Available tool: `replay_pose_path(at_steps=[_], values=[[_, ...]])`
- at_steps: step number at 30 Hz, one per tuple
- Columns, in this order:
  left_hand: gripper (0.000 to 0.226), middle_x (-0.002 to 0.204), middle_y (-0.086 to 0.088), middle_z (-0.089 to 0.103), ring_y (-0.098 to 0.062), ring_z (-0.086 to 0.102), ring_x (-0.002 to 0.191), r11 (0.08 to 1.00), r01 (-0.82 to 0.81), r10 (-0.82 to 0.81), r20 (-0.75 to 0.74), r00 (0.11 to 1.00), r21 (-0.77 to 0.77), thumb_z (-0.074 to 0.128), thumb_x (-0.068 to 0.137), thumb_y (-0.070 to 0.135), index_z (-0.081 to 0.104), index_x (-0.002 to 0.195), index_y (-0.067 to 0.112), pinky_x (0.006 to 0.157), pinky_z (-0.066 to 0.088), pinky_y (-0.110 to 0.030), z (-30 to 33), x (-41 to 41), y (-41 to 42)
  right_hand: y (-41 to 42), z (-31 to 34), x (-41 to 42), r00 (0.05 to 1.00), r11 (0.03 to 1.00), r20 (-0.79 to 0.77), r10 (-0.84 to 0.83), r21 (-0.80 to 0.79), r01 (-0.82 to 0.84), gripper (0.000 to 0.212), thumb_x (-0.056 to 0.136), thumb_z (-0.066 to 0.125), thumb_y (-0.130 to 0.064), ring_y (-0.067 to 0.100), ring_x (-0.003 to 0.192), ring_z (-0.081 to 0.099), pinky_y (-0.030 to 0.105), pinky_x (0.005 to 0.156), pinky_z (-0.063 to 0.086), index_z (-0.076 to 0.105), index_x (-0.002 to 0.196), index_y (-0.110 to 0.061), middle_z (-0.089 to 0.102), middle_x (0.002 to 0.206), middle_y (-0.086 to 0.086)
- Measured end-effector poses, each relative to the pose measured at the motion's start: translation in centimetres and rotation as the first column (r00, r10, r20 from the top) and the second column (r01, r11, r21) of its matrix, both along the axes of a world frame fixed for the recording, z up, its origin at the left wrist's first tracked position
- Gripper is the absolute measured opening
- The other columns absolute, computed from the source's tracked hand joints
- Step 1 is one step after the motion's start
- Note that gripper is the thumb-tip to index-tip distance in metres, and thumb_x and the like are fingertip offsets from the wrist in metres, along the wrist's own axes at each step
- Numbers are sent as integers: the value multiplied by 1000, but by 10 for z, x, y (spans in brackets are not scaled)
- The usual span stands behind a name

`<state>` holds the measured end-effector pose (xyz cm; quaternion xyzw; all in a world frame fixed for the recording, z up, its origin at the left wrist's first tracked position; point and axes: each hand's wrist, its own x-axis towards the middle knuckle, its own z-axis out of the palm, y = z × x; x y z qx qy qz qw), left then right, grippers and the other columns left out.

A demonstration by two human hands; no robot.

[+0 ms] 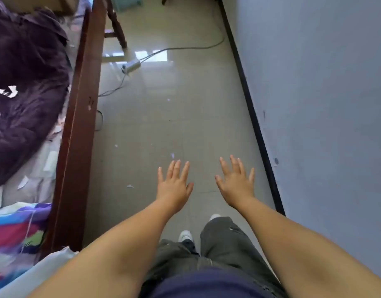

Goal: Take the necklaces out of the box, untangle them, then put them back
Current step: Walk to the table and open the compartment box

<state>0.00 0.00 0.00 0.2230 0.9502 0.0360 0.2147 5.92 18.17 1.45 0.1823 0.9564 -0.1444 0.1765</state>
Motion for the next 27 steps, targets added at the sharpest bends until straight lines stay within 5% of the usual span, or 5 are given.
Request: replay_pose_path(at_steps=[15, 27], values=[[61, 159, -5, 3, -21, -4, 146, 998, -11, 11, 4, 1000, 61, 24, 98, 44, -6, 148, 25, 116, -4, -53, 10, -232, 189, 189, 2, -215, 1000, 1000, 5, -14, 7, 14, 57, 98, 24, -46, 24, 147, 2, 59, 113, 0, 2, 149, -32, 5, 160, 5], [60, 159, -5, 5, -21, -1, 146, 964, -256, 256, 7, 967, 65, 26, 99, 43, -2, 148, 23, 116, -1, -53, 11, -476, 248, 263, -9, -483, 991, 992, 42, 126, 1, -126, 55, 99, 24, -43, 24, 147, 1, 59, 112, -1, 4, 149, -31, 5, 160, 5]])
